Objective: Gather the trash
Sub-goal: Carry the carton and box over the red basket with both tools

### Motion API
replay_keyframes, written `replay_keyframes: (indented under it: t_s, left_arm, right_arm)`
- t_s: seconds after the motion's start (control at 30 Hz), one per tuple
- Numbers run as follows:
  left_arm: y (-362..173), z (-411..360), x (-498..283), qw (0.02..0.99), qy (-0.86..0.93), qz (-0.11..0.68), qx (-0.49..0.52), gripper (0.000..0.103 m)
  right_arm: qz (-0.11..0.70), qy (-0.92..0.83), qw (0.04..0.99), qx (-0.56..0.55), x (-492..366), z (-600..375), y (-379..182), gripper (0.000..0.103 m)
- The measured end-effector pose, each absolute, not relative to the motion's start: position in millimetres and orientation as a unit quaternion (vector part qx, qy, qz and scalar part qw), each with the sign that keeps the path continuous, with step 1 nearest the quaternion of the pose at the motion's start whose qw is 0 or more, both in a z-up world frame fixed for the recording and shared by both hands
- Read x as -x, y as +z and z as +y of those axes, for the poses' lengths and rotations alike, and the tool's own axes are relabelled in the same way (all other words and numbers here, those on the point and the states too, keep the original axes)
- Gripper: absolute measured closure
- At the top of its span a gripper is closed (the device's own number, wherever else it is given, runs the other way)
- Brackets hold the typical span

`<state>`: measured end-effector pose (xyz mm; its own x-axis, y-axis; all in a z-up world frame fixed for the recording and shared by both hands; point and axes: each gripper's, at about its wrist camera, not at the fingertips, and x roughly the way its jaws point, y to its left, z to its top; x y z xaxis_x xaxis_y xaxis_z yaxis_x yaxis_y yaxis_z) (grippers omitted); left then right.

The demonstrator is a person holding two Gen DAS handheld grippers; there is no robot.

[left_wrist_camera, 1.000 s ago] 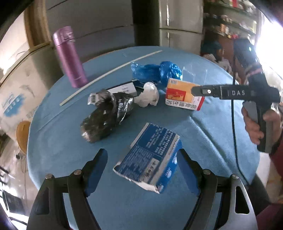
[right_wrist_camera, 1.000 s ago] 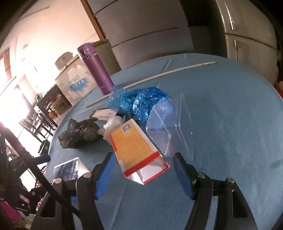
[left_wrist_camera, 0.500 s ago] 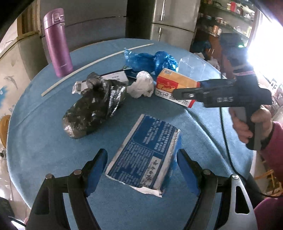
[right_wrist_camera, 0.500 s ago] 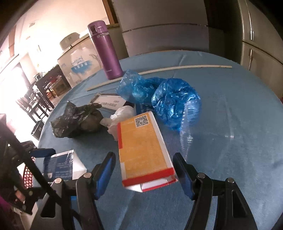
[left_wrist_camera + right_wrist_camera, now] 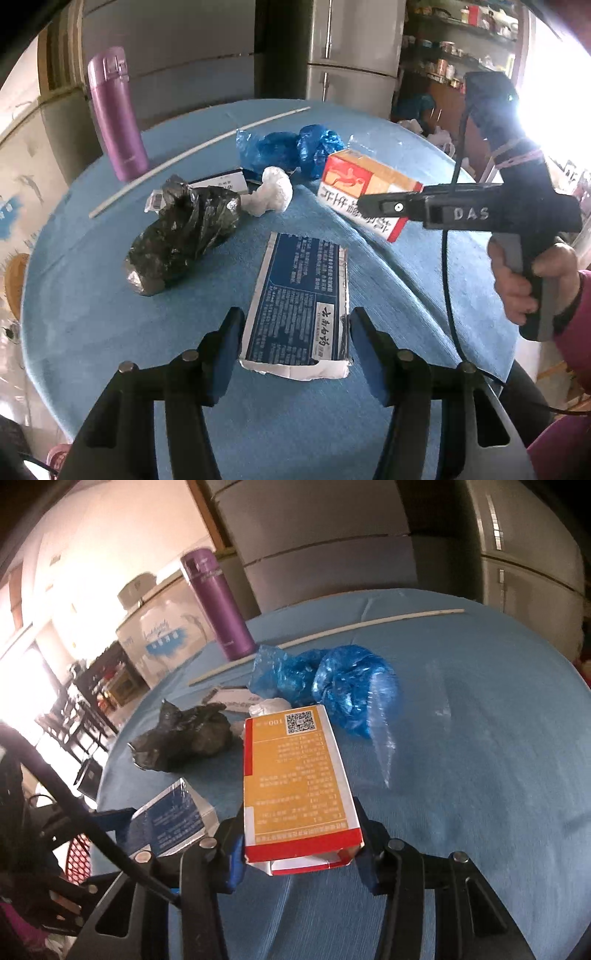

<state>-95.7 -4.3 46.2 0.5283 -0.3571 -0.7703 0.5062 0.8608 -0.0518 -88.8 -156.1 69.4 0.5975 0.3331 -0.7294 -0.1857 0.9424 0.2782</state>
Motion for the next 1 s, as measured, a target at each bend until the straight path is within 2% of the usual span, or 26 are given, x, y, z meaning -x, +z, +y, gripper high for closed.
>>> replay_keyframes:
  t_s: [0.5,0.7,1.0]
  left_arm:
    - [125.4,27.7,174.1,0.927,-0.124,0.348,-0.059,0.043]
    - [164.8,68.8,207.9,0.951,-0.056,0.303,-0.026,0.043]
    - [182.1,121.9,243.5,0.957,0.069,0.279,-0.030,0.043]
  right_arm:
    - [0.367,0.183,0.904,-0.120,150.6,-148.8,122.8,0.053]
    - [0.343,0.216,0.907,-0.117,169.8,-122.4,148.3,0.053]
    - [0.329,0.282,0.897,-0.085,193.2,-55.7,171.5,0.053]
